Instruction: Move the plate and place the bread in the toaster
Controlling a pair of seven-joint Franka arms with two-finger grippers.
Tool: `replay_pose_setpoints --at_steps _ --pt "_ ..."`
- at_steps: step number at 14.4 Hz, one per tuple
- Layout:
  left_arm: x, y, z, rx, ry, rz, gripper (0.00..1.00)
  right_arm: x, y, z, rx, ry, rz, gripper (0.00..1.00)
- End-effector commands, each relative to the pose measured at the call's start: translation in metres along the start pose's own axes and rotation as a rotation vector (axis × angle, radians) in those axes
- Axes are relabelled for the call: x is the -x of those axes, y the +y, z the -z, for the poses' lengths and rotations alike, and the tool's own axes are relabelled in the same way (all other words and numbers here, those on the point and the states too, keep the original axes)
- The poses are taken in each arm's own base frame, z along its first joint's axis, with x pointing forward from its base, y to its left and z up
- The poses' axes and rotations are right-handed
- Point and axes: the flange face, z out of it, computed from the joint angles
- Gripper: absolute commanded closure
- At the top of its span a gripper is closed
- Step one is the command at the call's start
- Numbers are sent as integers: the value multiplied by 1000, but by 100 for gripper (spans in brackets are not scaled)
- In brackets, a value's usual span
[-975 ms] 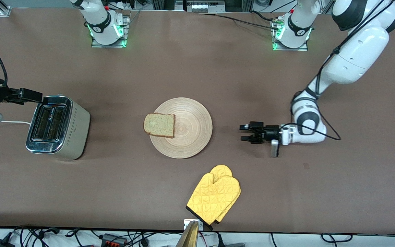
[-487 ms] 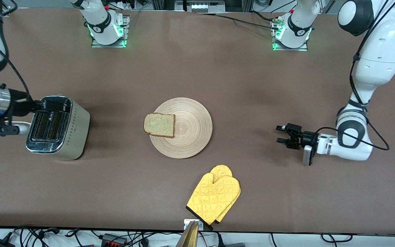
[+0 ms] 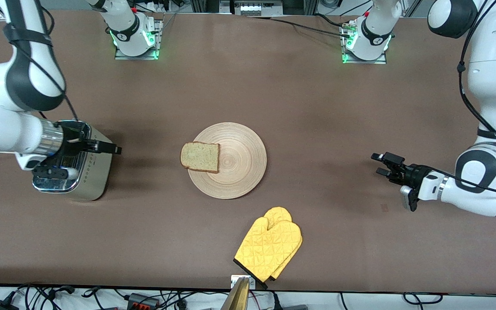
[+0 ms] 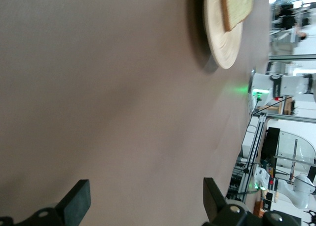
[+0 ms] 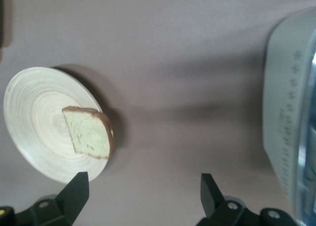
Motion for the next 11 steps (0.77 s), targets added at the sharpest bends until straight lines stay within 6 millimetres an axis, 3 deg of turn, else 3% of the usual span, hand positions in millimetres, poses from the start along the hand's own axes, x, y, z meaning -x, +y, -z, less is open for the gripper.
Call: replay_pose_setpoints --at_steps 1,5,8,10,11 --pt "-6 49 17 -144 -85 109 0 35 2 -27 -8 53 -28 0" --pt "-20 146 37 -470 -158 219 0 53 -28 -70 -16 56 -77 0" --pt "-17 207 50 -680 -174 307 0 53 -26 -99 -74 42 -138 0" --pt "-10 249 66 -779 -99 397 0 52 -28 -116 -110 50 -174 0" --pt "-6 260 73 -794 -55 455 0 54 -29 -125 -122 62 -192 0"
